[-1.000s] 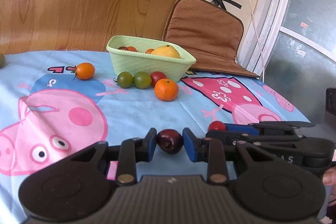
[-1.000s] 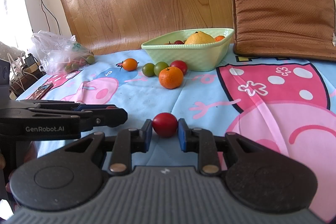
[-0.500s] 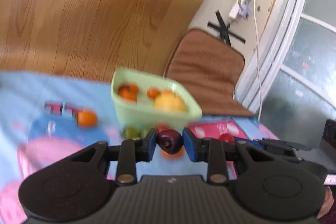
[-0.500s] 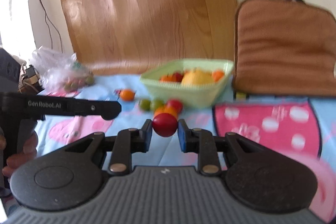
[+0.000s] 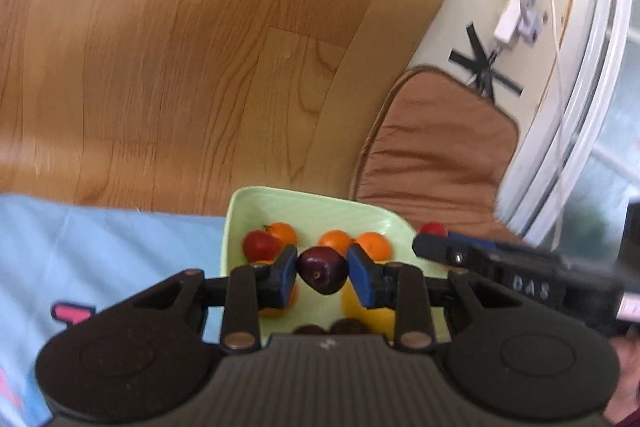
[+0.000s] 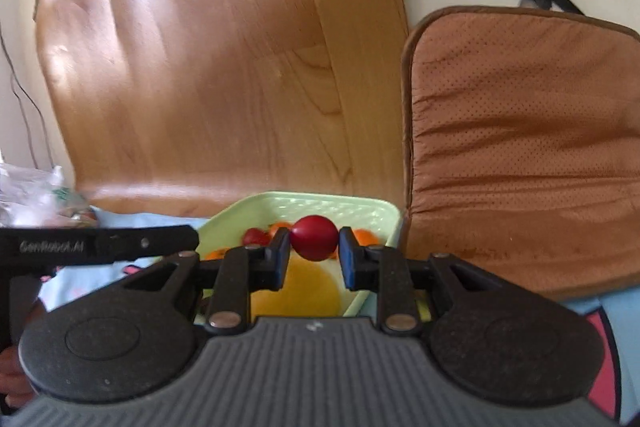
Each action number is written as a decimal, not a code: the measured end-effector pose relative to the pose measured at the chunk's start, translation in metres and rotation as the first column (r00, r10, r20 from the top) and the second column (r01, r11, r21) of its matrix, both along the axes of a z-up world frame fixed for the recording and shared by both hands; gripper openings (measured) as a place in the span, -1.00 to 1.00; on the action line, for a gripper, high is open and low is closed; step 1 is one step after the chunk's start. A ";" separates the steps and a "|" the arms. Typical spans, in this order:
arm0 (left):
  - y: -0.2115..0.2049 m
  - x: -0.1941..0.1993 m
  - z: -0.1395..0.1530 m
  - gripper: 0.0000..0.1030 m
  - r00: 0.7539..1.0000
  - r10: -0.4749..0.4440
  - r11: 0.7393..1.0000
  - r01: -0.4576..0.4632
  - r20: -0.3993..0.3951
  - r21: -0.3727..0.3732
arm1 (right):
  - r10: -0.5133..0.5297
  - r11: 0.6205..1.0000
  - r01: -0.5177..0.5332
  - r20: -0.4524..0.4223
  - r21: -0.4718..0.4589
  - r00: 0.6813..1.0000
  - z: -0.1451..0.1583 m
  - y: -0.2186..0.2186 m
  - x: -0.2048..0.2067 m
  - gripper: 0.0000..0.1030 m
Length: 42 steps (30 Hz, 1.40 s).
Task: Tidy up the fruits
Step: 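Open both tools over the basket to release the plum and red tomato, then grasp an orange stemmed tomato with the left tool while the right tool grasps a red tomato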
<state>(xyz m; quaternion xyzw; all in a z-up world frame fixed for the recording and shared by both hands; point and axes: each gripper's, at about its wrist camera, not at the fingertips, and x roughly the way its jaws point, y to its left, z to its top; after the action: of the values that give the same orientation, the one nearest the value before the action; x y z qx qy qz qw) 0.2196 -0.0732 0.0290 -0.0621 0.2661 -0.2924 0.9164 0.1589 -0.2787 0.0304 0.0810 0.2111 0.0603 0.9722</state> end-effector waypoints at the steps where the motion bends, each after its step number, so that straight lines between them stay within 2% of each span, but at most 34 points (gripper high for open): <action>1: -0.005 0.001 -0.003 -0.47 1.000 0.000 1.000 -0.001 0.014 0.029 | 0.001 1.000 -0.001 -0.005 -0.006 1.000 -0.003 0.000 0.005 -0.44; 3: -0.012 0.003 -0.009 -0.44 1.000 -0.004 0.998 0.003 0.019 0.065 | 0.005 1.000 -0.005 -0.015 -0.017 1.000 -0.007 0.000 0.013 -0.43; 6: -0.018 0.005 -0.016 -0.27 1.000 -0.007 0.995 0.005 0.018 0.101 | 0.006 1.000 -0.006 -0.021 -0.029 1.000 -0.014 0.003 0.018 -0.41; 8: -0.019 0.004 -0.016 -0.20 1.000 -0.007 0.994 0.004 0.025 0.107 | -0.011 0.999 0.011 -0.004 -0.046 1.000 -0.014 0.004 0.016 -0.18; 9: -0.018 0.004 -0.014 -0.19 1.000 -0.007 0.995 0.004 0.026 0.102 | -0.012 0.999 0.012 0.003 -0.050 1.000 -0.014 0.004 0.014 -0.16; 12: -0.006 0.000 -0.003 -0.19 0.999 0.008 0.998 -0.010 0.031 0.068 | -0.013 0.999 0.014 0.021 -0.032 1.000 -0.008 0.003 0.007 -0.14; 15: 0.020 -0.011 0.011 -0.19 0.998 0.054 0.999 -0.054 0.040 -0.007 | -0.013 1.000 0.014 0.054 -0.024 0.998 0.000 0.005 -0.007 -0.14; 19: 0.071 -0.027 0.020 -0.21 0.989 0.145 0.985 -0.142 0.026 -0.098 | 0.022 1.000 -0.022 0.076 0.000 0.997 0.005 0.013 -0.040 -0.14; 21: 0.091 -0.031 0.019 -0.23 0.982 0.188 0.978 -0.186 0.012 -0.098 | 0.054 0.998 -0.056 0.069 0.021 0.996 0.004 0.016 -0.058 -0.15; 23: 0.106 -0.034 0.014 -0.23 0.978 0.210 0.974 -0.211 -0.014 -0.084 | 0.091 0.994 -0.094 0.041 0.059 0.995 0.000 0.018 -0.071 -0.18; 25: 0.114 -0.034 0.006 -0.23 0.978 0.203 0.974 -0.207 -0.056 -0.089 | 0.113 0.989 -0.112 -0.005 0.093 0.994 -0.006 0.020 -0.075 -0.30; 29: 0.110 -0.031 -0.008 -0.17 0.980 0.174 0.979 -0.183 -0.100 -0.085 | 0.098 0.983 -0.080 -0.105 0.166 0.990 -0.017 0.018 -0.065 -0.52; 33: 0.102 -0.021 -0.022 0.05 0.981 0.133 0.986 -0.146 -0.144 -0.080 | 0.102 0.952 -0.044 -0.181 0.303 0.978 -0.027 0.005 -0.049 -0.51; 38: 0.091 -0.014 -0.034 0.11 0.979 0.110 0.993 -0.117 -0.169 -0.028 | 0.123 0.940 -0.040 -0.227 0.338 0.966 -0.037 0.008 -0.032 -0.47; 42: 0.083 -0.009 -0.035 0.10 0.982 0.092 0.995 -0.095 -0.163 -0.009 | 0.169 0.915 -0.058 -0.249 0.398 0.954 -0.043 0.008 -0.019 -0.42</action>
<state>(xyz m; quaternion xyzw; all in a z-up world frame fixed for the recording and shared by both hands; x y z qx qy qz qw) 0.2107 0.0100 -0.0058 -0.1057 0.3341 -0.2451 0.9040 0.1400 -0.2704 -0.0128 0.2663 0.3339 0.1454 0.8924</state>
